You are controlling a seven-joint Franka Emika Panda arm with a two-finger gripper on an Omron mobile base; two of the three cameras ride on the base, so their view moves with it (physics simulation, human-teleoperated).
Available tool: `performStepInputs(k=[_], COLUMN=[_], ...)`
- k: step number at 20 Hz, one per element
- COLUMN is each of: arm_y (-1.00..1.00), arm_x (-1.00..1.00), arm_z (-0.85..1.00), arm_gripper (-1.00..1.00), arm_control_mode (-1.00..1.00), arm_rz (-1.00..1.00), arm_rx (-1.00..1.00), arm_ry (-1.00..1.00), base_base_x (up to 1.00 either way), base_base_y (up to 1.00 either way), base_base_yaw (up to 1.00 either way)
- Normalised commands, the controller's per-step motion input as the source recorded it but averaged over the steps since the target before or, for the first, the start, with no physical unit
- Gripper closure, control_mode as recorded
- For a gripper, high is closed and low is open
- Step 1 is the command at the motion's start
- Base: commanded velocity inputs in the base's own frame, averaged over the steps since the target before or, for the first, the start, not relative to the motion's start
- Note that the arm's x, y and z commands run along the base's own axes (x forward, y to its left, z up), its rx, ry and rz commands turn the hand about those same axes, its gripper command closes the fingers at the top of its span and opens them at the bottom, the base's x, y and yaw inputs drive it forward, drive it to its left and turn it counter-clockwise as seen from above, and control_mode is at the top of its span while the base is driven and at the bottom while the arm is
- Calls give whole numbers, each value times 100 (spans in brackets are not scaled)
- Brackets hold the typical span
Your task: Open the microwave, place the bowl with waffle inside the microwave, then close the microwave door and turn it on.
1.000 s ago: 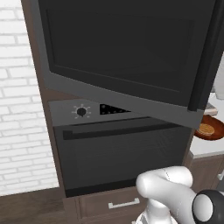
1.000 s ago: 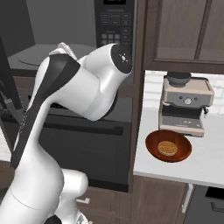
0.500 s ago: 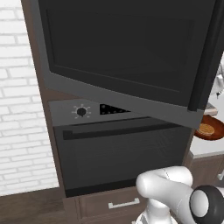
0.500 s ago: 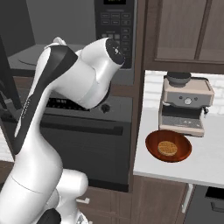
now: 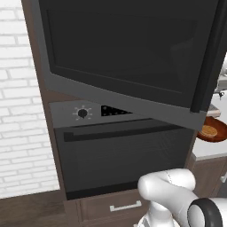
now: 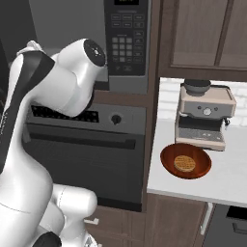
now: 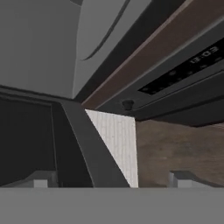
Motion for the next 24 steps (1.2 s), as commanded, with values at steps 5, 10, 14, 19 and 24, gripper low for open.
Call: performStepInputs(k=[5, 10, 14, 19, 24], arm_y=[42, 51, 53, 93, 93], arm_x=[-66, -71, -70, -18, 0], arm_z=[2, 12, 15, -1, -24], arm_gripper=[-100, -100, -100, -100, -100], arm_control_mode=[-100, -100, -100, -100, -100], arm_rz=[15, 15, 11, -2, -10], arm_rx=[0, 0, 1, 0, 0], arm_ry=[0, 0, 0, 0, 0], base_base_x=[0, 0, 0, 0, 0], base_base_y=[0, 0, 0, 0, 0], base_base_yaw=[0, 0, 0, 0, 0])
